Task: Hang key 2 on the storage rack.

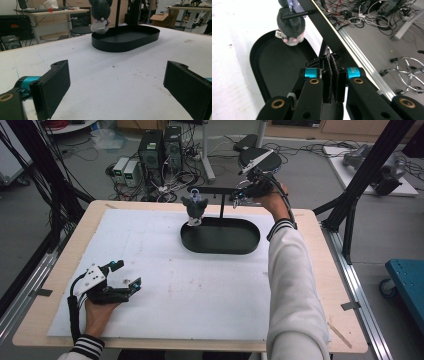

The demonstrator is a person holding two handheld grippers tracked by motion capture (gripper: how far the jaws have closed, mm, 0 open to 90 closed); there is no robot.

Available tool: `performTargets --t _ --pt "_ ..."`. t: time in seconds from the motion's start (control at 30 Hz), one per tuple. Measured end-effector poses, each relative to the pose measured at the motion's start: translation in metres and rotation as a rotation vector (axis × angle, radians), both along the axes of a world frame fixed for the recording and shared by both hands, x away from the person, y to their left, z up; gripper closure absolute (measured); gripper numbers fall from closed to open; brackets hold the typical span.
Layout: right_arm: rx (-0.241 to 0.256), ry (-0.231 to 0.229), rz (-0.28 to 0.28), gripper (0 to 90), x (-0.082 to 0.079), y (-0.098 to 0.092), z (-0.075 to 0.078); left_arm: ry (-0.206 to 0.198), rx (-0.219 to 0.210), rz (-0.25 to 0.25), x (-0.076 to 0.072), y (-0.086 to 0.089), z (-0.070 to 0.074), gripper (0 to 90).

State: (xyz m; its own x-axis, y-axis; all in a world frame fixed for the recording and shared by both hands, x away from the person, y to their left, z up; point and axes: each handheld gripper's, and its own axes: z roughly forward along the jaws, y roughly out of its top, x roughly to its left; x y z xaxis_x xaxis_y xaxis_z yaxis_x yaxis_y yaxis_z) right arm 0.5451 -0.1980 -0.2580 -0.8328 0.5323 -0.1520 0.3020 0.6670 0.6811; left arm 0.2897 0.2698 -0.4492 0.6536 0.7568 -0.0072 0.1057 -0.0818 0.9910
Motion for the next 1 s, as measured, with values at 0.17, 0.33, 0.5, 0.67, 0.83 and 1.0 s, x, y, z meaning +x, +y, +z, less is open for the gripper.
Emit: performTargets --t 0.17,0.33,0.5,0.67,0.83,1.0 --pt "0.008 -0.005 -0.011 87.8 0.001 0.000 0.000 0.000 -0.002 -0.002 0.000 0.000 0.000 7.5" --pt "0.023 -0.017 -0.024 85.0 0.001 -0.003 0.001 -0.003 -0.002 -0.002 0.000 0.000 0.000 7.5" --pt "0.019 -0.028 -0.022 79.2 -0.001 -0.005 0.002 -0.003 -0.004 -0.004 0.000 0.000 0.000 7.5" --pt "0.087 -0.057 -0.060 23.9 -0.006 -0.006 0.005 -0.003 -0.010 0.000 0.000 0.001 0.000 7.5" --pt "0.267 -0.085 -0.077 8.5 -0.021 -0.014 0.016 -0.004 -0.015 0.005 -0.001 0.001 0.000 7.4" --pt "0.378 -0.087 -0.061 0.7 -0.048 -0.020 0.023 -0.006 -0.008 0.005 -0.001 0.001 0.000 7.4"
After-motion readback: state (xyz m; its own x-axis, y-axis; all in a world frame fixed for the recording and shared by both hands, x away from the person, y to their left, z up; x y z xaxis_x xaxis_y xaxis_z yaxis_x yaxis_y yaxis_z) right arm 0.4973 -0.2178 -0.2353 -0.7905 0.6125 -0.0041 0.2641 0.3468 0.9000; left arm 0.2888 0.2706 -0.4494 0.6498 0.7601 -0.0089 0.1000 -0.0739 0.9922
